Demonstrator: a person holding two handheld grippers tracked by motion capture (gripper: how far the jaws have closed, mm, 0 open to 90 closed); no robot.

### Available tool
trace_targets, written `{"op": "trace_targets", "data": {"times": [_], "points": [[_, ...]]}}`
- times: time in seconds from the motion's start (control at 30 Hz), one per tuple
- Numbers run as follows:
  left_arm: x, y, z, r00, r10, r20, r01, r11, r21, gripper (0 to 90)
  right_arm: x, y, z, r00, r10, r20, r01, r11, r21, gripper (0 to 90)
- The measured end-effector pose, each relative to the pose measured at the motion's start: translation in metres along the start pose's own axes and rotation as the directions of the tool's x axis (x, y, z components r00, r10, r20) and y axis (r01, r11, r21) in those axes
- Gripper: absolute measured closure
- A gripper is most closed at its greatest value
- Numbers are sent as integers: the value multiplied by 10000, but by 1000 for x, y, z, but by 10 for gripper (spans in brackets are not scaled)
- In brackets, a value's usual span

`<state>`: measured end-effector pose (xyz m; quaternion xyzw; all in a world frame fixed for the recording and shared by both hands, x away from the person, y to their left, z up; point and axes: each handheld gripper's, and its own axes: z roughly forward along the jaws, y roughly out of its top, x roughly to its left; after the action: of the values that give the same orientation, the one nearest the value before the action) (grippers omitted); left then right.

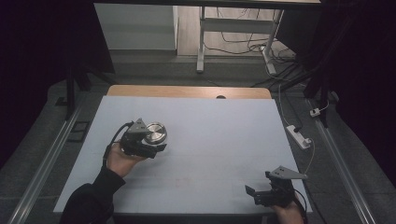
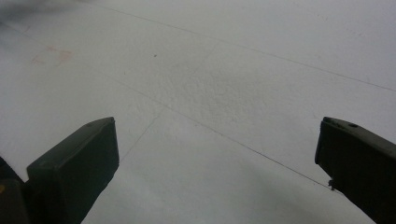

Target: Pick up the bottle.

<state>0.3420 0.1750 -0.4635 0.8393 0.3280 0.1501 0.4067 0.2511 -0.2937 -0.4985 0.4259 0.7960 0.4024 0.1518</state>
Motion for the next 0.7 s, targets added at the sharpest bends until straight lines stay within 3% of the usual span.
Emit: {"op": "trace_targets", "data": {"times": [0.4, 0.7], "points": [[-10, 28, 18, 9981, 331, 518, -336, 9994, 91, 153, -1, 0, 0, 10000, 14, -33, -14, 10000, -13, 0], [-22, 49, 34, 9923, 799, 944, -809, 9967, 78, 153, -1, 0, 0, 10000, 25, -35, -25, 10000, 3, 0]]}}
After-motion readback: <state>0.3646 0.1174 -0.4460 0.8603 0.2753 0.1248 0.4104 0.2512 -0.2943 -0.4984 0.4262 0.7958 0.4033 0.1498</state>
